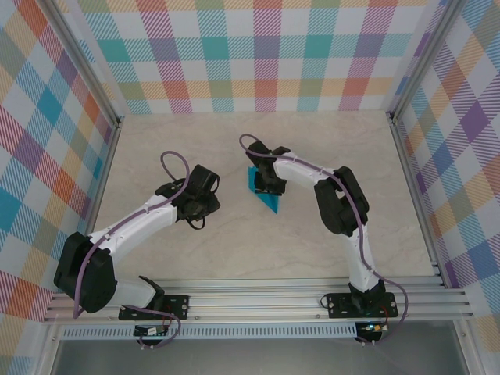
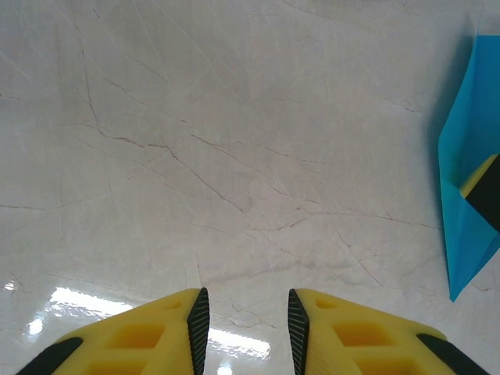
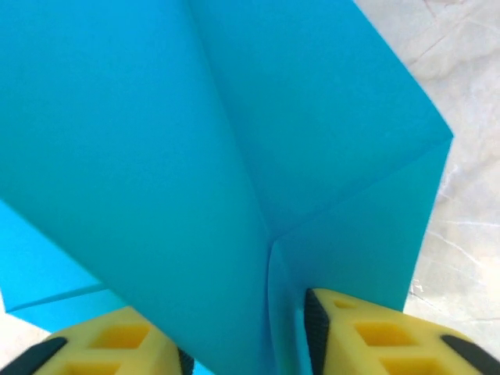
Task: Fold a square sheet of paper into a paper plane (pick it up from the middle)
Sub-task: Move a paper plane to the center of the table, then reset both arms
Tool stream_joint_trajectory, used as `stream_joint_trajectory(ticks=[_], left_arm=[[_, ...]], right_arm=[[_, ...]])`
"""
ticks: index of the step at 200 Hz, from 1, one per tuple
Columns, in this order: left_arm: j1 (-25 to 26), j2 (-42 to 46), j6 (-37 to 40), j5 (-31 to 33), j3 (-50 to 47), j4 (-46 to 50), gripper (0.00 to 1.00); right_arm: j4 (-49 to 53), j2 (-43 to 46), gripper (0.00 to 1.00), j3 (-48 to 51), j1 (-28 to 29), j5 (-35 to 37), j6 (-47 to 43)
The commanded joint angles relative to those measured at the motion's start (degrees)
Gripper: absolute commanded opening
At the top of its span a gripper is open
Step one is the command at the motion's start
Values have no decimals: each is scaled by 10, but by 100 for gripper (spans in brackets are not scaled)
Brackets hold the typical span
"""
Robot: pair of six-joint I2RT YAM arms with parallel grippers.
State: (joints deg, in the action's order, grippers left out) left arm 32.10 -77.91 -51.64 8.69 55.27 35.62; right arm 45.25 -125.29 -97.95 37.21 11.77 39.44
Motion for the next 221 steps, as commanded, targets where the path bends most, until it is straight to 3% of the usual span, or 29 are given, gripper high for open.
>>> stream_joint_trajectory(ticks=[1,36,71,89,114,134,157,181,198,221], left_arm=[[-6,16,23,21,7,6,35],[-6,27,41,43,10,12,35],[-6,70,78,120,2,21,42],[-6,104,110,194,-14,13,63],[-11,135,155,318,-43,-16,99],[-32,131,193,388,-57,-38,100],[-58,118,286,427,-98,-136,100],[-108,99,356,395,-141,-252,100],[-139,79,392,374,-170,-322,100],[-167,54,448,326,-209,-427,100]], right_arm=[[24,56,49,-15,-3,4,-28],[14,130,54,10,-5,8,-55],[-61,307,65,140,-34,92,-103],[-113,409,72,231,-67,160,-138],[-199,515,79,357,-150,199,-196],[-269,554,82,445,-223,199,-250],[-418,576,85,564,-281,174,-316],[-478,555,86,611,-332,71,-321],[-485,516,86,611,-343,69,-317],[-572,485,86,637,-346,51,-338]])
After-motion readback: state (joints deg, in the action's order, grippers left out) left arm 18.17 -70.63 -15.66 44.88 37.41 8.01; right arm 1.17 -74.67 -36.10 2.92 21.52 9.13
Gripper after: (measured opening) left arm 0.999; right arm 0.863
